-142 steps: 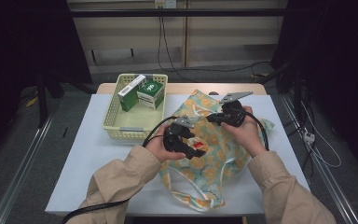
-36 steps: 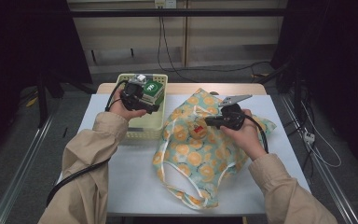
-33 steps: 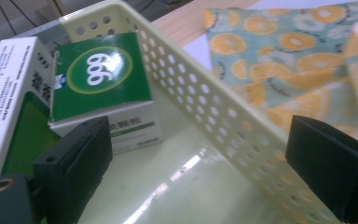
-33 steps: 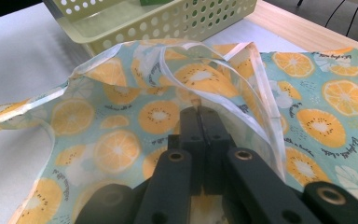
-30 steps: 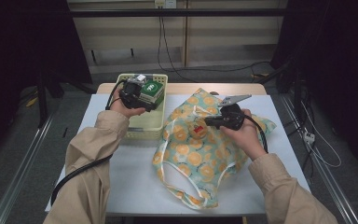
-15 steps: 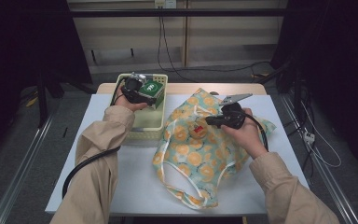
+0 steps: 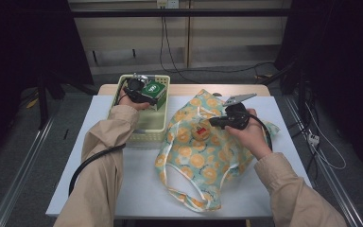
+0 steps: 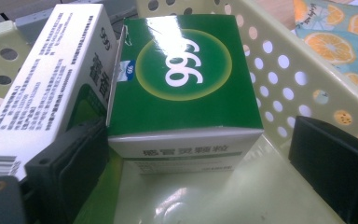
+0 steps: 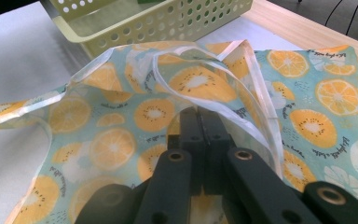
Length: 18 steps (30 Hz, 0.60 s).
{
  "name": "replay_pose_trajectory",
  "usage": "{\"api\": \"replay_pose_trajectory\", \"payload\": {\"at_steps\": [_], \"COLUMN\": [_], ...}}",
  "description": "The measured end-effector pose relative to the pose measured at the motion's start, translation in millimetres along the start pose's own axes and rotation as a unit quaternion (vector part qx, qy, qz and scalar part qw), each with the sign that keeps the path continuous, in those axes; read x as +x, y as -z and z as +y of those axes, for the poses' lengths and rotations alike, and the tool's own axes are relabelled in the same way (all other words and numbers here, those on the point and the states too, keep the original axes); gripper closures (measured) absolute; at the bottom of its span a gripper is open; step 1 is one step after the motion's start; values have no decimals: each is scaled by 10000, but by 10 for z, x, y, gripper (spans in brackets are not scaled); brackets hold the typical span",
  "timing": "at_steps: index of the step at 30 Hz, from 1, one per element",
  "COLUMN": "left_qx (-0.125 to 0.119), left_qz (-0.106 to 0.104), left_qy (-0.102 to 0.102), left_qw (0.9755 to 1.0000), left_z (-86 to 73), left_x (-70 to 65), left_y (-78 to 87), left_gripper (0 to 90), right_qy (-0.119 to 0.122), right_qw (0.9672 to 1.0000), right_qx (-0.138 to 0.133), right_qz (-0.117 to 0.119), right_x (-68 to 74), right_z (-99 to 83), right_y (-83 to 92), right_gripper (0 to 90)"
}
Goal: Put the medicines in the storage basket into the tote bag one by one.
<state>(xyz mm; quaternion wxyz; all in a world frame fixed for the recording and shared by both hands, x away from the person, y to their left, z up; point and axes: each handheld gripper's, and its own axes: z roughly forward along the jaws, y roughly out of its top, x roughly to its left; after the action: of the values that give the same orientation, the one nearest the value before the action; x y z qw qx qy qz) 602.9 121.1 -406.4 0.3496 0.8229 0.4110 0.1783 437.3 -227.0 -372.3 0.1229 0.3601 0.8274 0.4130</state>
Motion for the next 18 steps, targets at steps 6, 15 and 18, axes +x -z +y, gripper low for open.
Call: {"api": "replay_pose_trajectory", "payload": {"at_steps": [6, 15, 18], "left_qx": [-39, -40, -60], "left_qz": [125, -90, -157], "left_qy": [-9, -127, -169], "left_qw": [9999, 9999, 9997], "left_z": [40, 39, 52], "left_x": [10, -6, -44], "left_y": [-57, -8, 17], "left_gripper": [40, 107, 138], "right_qy": [-40, -94, -93], "right_qw": [10000, 9999, 9999], "right_qx": [14, 7, -17], "right_qz": [33, 41, 45], "right_x": [-21, -74, -76], "right_z": [-10, -31, -34], "right_y": [-24, -24, -24], "right_gripper": [900, 900, 900]}}
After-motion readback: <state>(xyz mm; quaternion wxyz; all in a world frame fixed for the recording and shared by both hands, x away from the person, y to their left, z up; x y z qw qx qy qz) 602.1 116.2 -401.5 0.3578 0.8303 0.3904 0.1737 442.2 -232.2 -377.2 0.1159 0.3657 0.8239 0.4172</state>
